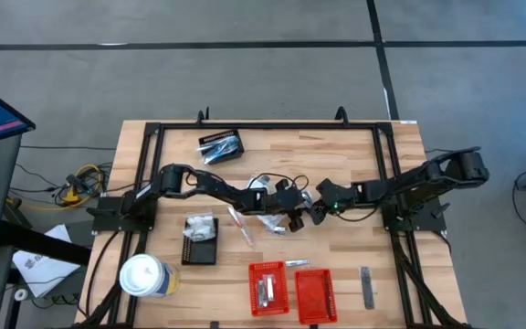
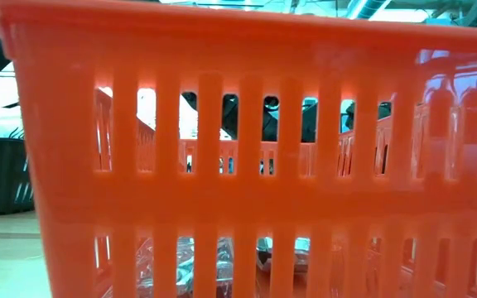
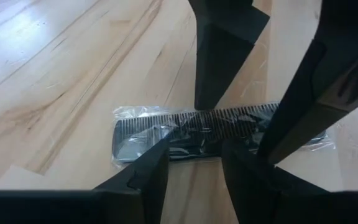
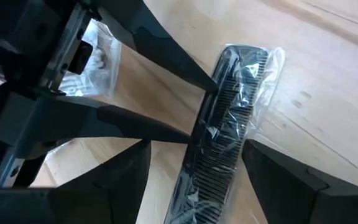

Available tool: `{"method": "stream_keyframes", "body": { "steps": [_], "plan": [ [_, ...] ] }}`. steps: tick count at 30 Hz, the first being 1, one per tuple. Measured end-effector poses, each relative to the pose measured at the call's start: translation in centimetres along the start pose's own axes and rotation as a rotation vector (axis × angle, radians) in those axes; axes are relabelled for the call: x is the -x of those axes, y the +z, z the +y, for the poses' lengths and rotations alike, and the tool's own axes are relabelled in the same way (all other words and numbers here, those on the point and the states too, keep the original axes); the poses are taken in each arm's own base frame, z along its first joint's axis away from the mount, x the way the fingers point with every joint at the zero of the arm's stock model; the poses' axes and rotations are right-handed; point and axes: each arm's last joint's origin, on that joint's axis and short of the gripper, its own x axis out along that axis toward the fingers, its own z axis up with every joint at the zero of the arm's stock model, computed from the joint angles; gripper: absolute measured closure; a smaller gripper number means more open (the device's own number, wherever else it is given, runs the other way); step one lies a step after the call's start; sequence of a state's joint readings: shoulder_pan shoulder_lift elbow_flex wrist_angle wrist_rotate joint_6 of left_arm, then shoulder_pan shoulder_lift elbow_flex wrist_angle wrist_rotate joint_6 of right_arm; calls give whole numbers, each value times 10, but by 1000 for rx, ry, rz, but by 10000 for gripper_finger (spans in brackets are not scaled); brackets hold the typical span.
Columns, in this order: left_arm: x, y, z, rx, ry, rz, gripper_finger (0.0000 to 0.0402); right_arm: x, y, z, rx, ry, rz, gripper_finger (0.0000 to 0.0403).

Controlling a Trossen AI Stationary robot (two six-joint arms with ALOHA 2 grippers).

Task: Pick & Place Travel size toiletries
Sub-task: Put the black hair brush into the right red bin

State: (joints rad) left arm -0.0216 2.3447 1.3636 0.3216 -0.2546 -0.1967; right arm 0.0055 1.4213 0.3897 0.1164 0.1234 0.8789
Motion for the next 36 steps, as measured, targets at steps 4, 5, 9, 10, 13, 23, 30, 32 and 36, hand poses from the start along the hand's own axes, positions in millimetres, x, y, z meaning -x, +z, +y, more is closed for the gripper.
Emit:
{"method": "stream_keyframes", "body": {
  "steps": [4, 5, 9, 10, 13, 23, 30, 32, 36],
  "plan": [
    [0, 0, 0, -4, 0, 0, 257, 5, 2, 2, 9, 29, -10, 148],
    [0, 0, 0, -5, 0, 0, 257, 6, 2, 2, 12, 31, -8, 148],
    [0, 0, 0, -5, 0, 1, 257, 6, 2, 1, 14, 30, -7, 148],
    [0, 0, 0, -5, 0, 1, 257, 6, 1, 1, 14, 28, -6, 148],
    [0, 0, 0, -8, 0, 2, 257, 2, 1, 1, 15, 24, -1, 148],
    [2, -13, 5, 6, 5, 3, 257, 1, 1, 2, 20, 48, 1, 148],
    [2, -14, 5, 18, 6, -13, 257, 1, 1, 3, 38, 53, 2, 148],
    [2, -14, 5, 18, 7, -13, 257, 6, 2, 3, 34, 57, -7, 148],
    [2, -14, 6, 18, 9, -13, 257, 19, 8, 6, 28, 79, -68, 148]
  ]
}}
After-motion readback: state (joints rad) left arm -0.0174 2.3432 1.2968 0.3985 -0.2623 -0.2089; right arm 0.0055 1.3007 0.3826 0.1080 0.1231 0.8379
